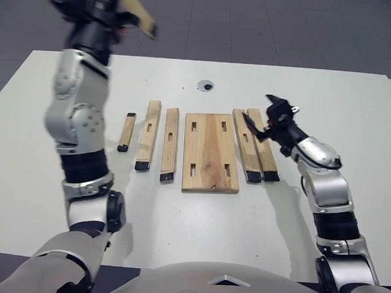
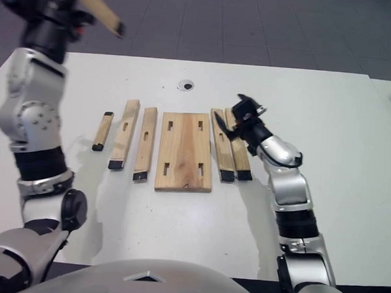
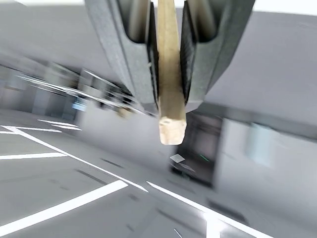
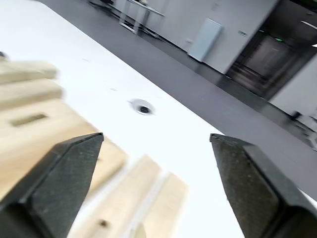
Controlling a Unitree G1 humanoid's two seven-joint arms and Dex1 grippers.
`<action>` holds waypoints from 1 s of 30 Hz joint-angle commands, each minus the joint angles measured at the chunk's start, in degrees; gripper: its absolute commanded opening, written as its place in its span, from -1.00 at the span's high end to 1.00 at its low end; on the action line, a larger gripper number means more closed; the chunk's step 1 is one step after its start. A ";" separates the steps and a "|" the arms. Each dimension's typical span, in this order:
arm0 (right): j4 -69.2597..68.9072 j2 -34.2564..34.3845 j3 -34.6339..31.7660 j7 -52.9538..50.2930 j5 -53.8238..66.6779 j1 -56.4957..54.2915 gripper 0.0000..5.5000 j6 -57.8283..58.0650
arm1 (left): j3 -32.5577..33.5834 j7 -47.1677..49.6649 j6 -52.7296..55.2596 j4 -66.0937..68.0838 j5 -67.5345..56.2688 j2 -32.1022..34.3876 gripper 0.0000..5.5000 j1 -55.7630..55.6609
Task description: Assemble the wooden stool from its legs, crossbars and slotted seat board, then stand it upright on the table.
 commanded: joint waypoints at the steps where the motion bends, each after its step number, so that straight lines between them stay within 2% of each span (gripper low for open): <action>1: -1.31 3.42 -6.89 -8.74 0.60 -2.91 -0.74 0.58 | -2.02 -1.49 3.50 -4.90 2.83 1.54 0.85 12.39; 5: 1.26 9.61 -13.69 -20.45 2.54 -7.65 -0.95 1.39 | -4.03 1.66 5.09 -7.81 4.53 -2.40 0.85 20.30; 8: 2.71 12.00 -16.01 -25.37 2.91 -9.75 -0.96 0.71 | -4.64 4.25 3.13 -6.42 6.43 -6.40 0.85 24.27; 17: 4.62 13.54 -14.81 -27.62 2.62 -10.01 -0.96 -0.26 | -7.34 4.47 0.61 -5.53 8.01 -12.04 0.85 25.18; 30: 5.26 14.56 -12.56 -27.43 2.30 -10.17 -0.96 -0.69 | -8.87 2.98 -5.34 1.66 12.41 -13.29 0.85 25.75</action>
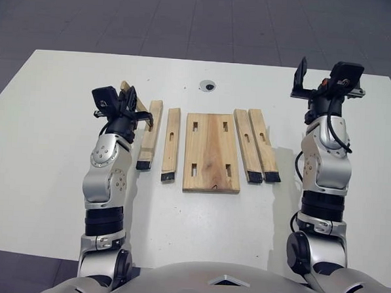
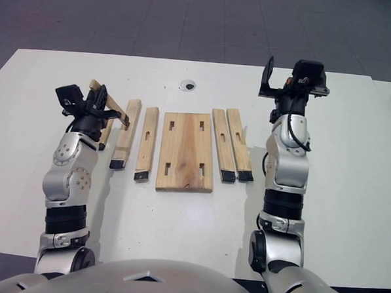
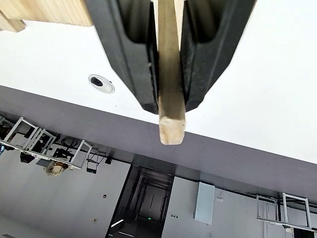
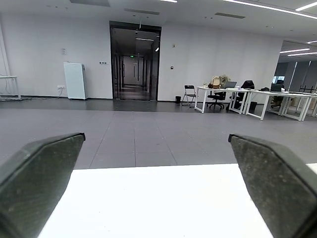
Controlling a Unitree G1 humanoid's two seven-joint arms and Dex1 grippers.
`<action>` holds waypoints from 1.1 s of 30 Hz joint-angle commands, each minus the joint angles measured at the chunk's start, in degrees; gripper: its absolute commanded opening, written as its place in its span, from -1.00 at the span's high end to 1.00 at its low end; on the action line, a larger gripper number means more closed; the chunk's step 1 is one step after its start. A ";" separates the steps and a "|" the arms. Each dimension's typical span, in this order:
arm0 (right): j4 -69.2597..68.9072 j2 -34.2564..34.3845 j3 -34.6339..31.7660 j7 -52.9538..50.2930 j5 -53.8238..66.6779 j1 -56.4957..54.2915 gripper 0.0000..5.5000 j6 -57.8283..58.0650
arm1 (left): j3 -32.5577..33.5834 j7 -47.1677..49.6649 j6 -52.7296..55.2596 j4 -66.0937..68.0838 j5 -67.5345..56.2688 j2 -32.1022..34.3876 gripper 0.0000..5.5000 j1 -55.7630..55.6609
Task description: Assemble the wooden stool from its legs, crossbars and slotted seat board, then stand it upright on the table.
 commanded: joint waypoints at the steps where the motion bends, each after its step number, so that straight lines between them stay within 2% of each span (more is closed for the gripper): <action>1: 0.26 0.36 0.23 -0.17 -0.12 -0.52 -0.96 -0.15 | -0.56 -0.65 -1.40 1.52 1.39 -0.29 0.85 0.66; 17: -1.92 0.57 1.48 1.00 0.22 0.38 -0.96 1.73 | -2.30 -1.44 -4.86 4.86 5.29 -0.92 0.85 3.19; 24: -3.88 0.73 2.00 1.21 0.00 0.66 -0.96 3.74 | -4.50 -1.88 -4.73 4.63 7.40 -1.16 0.85 9.70; 33: -3.27 0.98 2.87 1.41 -0.03 -0.62 -0.96 4.33 | -4.54 -0.78 -2.66 11.14 9.27 -0.28 0.85 12.00</action>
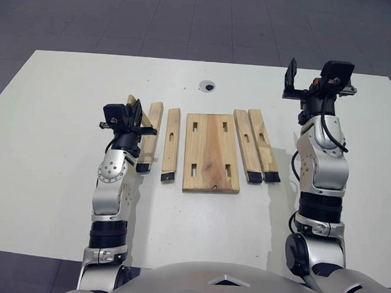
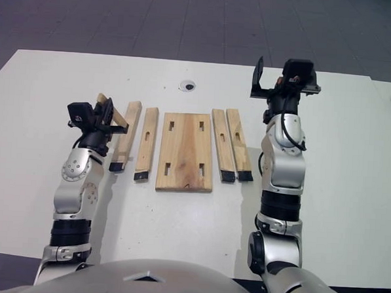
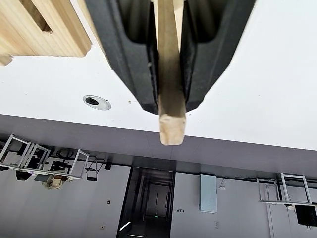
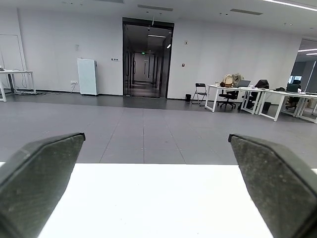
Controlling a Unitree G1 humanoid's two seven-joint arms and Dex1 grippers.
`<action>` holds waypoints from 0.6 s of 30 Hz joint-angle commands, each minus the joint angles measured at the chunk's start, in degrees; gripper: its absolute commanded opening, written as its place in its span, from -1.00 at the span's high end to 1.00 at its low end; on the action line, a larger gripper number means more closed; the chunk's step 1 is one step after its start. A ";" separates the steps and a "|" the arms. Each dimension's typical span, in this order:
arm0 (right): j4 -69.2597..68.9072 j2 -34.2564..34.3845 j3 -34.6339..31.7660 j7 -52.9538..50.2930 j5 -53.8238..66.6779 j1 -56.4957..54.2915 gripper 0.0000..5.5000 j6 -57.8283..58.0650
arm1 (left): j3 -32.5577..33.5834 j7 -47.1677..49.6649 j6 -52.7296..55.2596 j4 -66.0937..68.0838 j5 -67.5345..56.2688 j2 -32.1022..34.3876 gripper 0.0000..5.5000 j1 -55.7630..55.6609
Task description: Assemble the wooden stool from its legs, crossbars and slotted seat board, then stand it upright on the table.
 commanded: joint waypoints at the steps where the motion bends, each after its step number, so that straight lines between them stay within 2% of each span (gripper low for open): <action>1: 0.51 0.53 0.60 0.25 0.02 -1.32 -0.96 0.40 | -0.02 1.13 6.54 9.61 2.18 0.55 0.85 4.46; 11: 3.00 0.11 0.40 0.59 0.00 -3.43 -0.96 -1.18 | -0.14 1.26 5.17 10.11 1.65 -0.13 0.85 -1.17; 12: 3.18 0.08 0.31 0.58 -0.02 -3.53 -0.96 -1.37 | 0.08 1.18 4.92 9.94 1.44 -0.20 0.71 -1.61; 14: 3.36 0.04 0.19 0.55 -0.03 -3.63 -0.96 -1.70 | 0.44 0.89 4.45 9.29 1.01 -0.28 0.64 -2.31; 18: 4.33 -0.08 0.02 0.67 -0.04 -4.22 -0.96 -2.50 | 1.24 0.71 3.87 9.06 0.76 -0.51 0.36 -3.58</action>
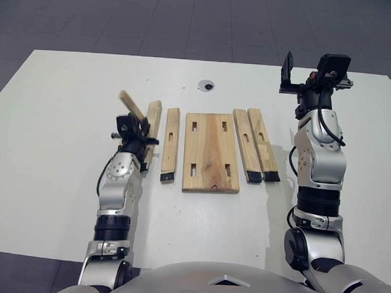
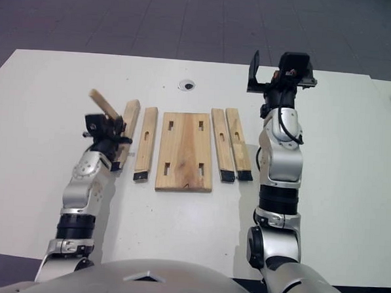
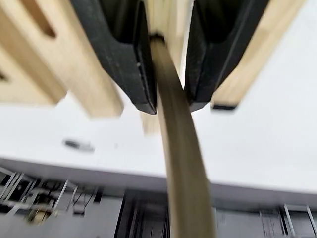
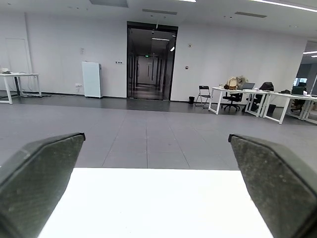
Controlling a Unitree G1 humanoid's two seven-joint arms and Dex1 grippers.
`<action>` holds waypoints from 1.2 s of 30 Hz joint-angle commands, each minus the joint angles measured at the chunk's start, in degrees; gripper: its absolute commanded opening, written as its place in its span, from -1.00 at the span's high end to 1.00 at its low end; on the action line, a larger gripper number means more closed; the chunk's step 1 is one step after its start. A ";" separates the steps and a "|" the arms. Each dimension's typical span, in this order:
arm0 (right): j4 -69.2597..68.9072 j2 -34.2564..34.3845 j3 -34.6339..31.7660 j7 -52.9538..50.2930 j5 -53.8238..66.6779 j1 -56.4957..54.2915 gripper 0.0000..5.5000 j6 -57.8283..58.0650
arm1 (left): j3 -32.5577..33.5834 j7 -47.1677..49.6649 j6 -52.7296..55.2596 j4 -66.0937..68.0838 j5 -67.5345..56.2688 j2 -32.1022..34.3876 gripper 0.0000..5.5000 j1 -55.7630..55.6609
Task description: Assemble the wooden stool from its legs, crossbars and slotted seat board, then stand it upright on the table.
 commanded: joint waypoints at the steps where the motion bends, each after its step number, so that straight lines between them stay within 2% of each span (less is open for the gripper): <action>1: 1.17 -0.25 -0.35 0.07 -0.04 -1.63 -0.96 -0.93 | 0.99 0.16 -0.49 -0.35 -0.03 0.01 0.31 -2.04; 9: 1.43 -0.40 -0.56 -0.04 -0.06 -1.58 -0.96 -1.74 | 1.32 -0.70 -0.69 -3.10 0.02 0.32 -0.14 -2.70; 13: 0.55 -0.68 -1.11 -0.31 -0.13 -0.84 -0.96 -1.64 | 2.89 -1.85 2.61 -10.33 -0.65 3.49 -0.37 -1.43; 17: -0.01 -0.58 -1.30 -0.53 -0.30 0.18 -0.96 -1.60 | 4.61 -7.45 6.46 -18.25 -4.63 8.38 -0.58 -0.91; 20: -0.36 -0.52 -1.34 -0.34 -0.21 0.61 -0.96 -1.43 | 8.97 -11.50 10.25 -23.37 -10.29 13.14 -0.77 -2.34; 23: -0.31 -0.48 -1.47 -0.33 -0.13 0.76 -0.96 -1.50 | 15.47 -10.23 15.00 -24.30 -19.06 14.90 -0.93 -9.70; 26: 0.11 -0.06 -1.35 -0.58 -0.13 0.33 -0.96 -1.65 | 17.57 -6.45 15.51 -17.40 -20.53 15.12 -0.96 -20.13; 32: 1.13 0.66 -0.38 -0.57 -0.11 -0.68 -0.96 -1.84 | 9.49 -4.15 12.34 1.80 -10.97 13.92 -0.96 -32.67; 36: 1.88 0.63 -0.40 -0.61 -0.15 -1.19 -0.96 -2.21 | 9.26 -3.33 7.11 10.78 -8.74 13.29 -0.96 -40.37</action>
